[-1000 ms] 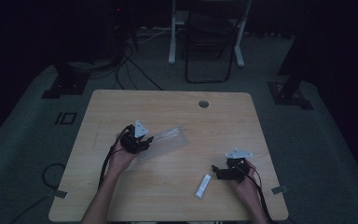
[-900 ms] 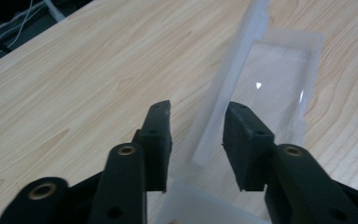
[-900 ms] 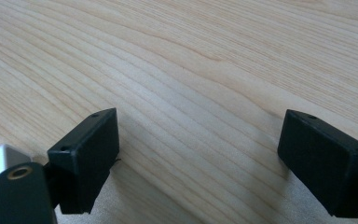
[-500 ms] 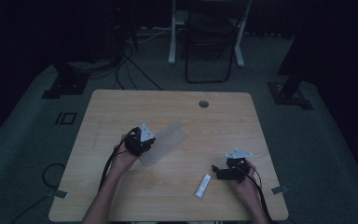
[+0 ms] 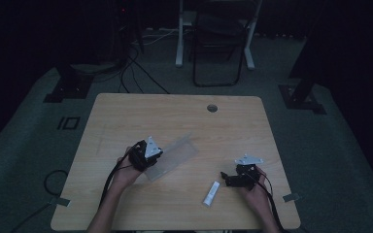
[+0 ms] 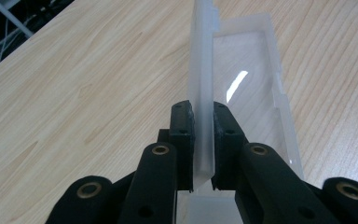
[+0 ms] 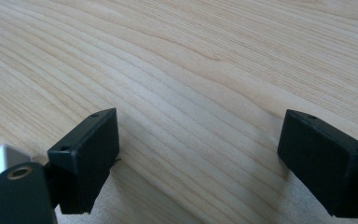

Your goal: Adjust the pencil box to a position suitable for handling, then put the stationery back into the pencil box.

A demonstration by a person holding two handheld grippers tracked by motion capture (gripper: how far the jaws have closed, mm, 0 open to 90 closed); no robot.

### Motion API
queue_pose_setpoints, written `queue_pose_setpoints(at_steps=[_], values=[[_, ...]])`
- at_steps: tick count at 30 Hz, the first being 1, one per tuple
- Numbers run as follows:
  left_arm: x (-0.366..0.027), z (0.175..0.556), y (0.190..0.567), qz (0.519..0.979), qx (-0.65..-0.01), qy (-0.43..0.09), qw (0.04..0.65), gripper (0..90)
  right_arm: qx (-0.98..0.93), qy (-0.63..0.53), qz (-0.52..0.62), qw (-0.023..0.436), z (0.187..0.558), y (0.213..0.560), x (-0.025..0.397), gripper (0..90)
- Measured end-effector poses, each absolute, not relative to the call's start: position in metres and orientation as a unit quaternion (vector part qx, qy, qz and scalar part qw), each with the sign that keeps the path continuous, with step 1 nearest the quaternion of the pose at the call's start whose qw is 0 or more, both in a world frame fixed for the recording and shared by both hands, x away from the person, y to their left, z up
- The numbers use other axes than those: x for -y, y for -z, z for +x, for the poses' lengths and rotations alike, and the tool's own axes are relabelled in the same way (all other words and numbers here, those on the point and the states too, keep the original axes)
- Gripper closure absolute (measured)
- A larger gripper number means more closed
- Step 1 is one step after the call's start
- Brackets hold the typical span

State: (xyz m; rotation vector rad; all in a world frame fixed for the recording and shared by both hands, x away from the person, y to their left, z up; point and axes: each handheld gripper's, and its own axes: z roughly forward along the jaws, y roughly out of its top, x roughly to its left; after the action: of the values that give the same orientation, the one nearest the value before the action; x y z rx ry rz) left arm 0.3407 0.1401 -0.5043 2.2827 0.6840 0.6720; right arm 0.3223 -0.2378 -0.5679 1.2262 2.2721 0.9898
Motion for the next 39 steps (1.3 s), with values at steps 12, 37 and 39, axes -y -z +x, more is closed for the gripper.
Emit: queue_pose_setpoints(at_steps=[12,37,39], values=[[-0.149,0.333,0.5,0.858,-0.284,-0.259,0.341,61.0,-0.807,-0.352,0.436,0.187,0.322,0.568,0.238,12.5],[-0.13,0.3,0.475,0.842,-0.265,-0.241,0.402,50.9,-0.807,-0.352,0.436,0.187,0.322,0.568,0.238,12.5],[-0.123,0.3,0.476,0.847,-0.257,-0.233,0.402,50.9,-0.807,-0.352,0.436,0.187,0.322,0.568,0.238,12.5]])
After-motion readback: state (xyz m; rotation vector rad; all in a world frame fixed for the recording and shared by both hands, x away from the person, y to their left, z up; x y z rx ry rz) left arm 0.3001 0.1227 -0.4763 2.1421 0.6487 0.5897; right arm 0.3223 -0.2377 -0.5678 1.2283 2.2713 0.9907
